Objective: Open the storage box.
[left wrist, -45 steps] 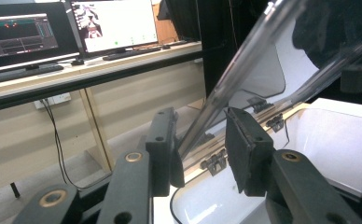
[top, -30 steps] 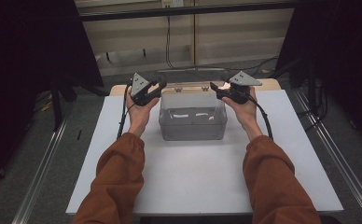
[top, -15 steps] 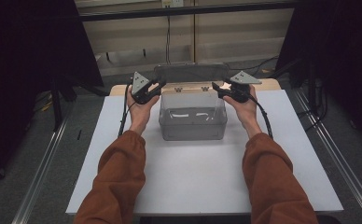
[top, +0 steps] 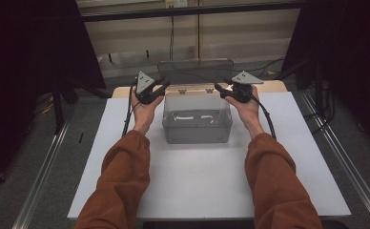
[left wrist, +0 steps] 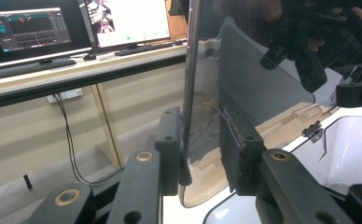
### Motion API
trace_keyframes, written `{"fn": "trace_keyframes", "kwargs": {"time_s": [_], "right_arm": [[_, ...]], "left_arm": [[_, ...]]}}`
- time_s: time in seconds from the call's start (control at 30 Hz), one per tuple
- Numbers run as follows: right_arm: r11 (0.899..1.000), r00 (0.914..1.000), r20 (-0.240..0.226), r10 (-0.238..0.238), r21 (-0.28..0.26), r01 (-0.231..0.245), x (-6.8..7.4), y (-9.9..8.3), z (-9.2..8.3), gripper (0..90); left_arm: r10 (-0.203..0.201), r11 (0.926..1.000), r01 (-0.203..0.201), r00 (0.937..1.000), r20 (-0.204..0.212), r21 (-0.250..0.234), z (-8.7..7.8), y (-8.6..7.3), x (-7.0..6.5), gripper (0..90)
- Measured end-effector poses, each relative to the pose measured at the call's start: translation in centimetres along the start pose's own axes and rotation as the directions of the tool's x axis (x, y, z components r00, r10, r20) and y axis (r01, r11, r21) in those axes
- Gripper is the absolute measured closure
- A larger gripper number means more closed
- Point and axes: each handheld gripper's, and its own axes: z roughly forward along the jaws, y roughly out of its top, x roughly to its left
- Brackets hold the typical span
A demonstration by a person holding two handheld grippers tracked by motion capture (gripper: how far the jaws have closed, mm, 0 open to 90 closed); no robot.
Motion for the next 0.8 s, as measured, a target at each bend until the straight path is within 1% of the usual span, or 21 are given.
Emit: {"fn": "trace_keyframes", "kwargs": {"time_s": [0.03,0.17,0.2,0.23,0.27,0.3,0.33,0.37,0.4,0.47,0.5,0.6,0.63,0.7,0.73,0.8], "right_arm": [[1.0,0.9999,0.001,0.014,-0.004,-0.014,-0.2,0.0,0.0,55.2],[1.0,0.9999,0.004,0.016,-0.003,-0.016,-0.3,0.0,0.1,55.6],[1.0,0.9999,0.005,0.014,-0.003,-0.014,-0.3,0.0,0.2,55.6],[1.0,0.9999,0.004,0.016,-0.004,-0.016,-0.3,0.0,0.2,55.7],[1.0,0.9998,0.002,0.018,0.0,-0.018,-0.4,0.1,0.2,55.7],[1.0,0.9998,0.002,0.018,0.0,-0.018,-0.4,0.1,0.2,55.7],[1.0,0.9998,0.004,0.019,0.001,-0.019,-0.4,0.1,0.2,55.8],[1.0,0.9998,0.004,0.019,-0.001,-0.019,-0.4,0.1,0.3,56.0],[1.0,0.9998,0.006,0.021,0.001,-0.021,-0.4,0.1,0.3,56.1],[1.0,0.9997,0.007,0.024,-0.001,-0.024,-0.5,0.1,0.4,56.2],[1.0,0.9995,0.004,0.031,-0.003,-0.031,-0.5,0.0,0.4,56.2],[0.999,0.9992,0.0,0.041,-0.002,-0.041,-0.7,0.1,0.5,56.8],[0.999,0.9989,-0.001,0.046,-0.007,-0.046,-0.8,0.1,0.5,57.5],[0.999,0.9987,0.001,0.05,-0.007,-0.05,-0.8,0.1,0.6,58.1],[0.999,0.9987,0.002,0.051,-0.007,-0.051,-0.8,0.1,0.6,58.2],[0.999,0.9986,0.003,0.053,-0.01,-0.053,-0.8,0.1,0.6,58.6]], "left_arm": [[-0.005,1.0,0.005,1.0,0.0,0.005,0.1,0.0,0.0,70.1],[-0.026,0.9997,0.026,0.9997,0.003,0.005,0.3,-0.2,0.1,70.1],[-0.022,0.9997,0.021,0.9998,0.005,0.014,0.4,-0.3,0.2,70.0],[-0.038,0.9992,0.038,0.9992,0.009,0.015,0.4,-0.5,0.1,69.8],[-0.043,0.9989,0.043,0.999,0.014,0.02,0.5,-0.6,0.2,68.7],[-0.046,0.9988,0.046,0.9989,0.009,0.019,0.6,-0.7,0.2,68.7],[-0.04,0.9989,0.04,0.9991,0.013,0.024,0.6,-0.9,0.2,68.6],[-0.043,0.9988,0.043,0.999,0.007,0.023,0.7,-0.9,0.2,68.1],[-0.056,0.9982,0.056,0.9984,0.008,0.019,0.7,-1.0,0.2,67.9],[-0.055,0.9983,0.055,0.9984,0.007,0.016,0.8,-1.0,0.2,67.5],[-0.048,0.9984,0.047,0.9987,0.015,0.032,0.8,-1.0,0.3,67.5],[-0.058,0.9972,0.057,0.9983,0.013,0.048,1.0,-1.3,0.3,65.5],[-0.051,0.9974,0.051,0.9986,0.009,0.05,1.0,-1.5,0.3,64.5],[-0.073,0.996,0.072,0.9973,0.01,0.052,1.1,-1.7,0.4,63.8],[-0.089,0.9951,0.089,0.996,0.006,0.043,1.2,-1.8,0.3,63.7],[-0.085,0.9945,0.084,0.9962,0.016,0.063,1.2,-2.0,0.5,62.2]]}}
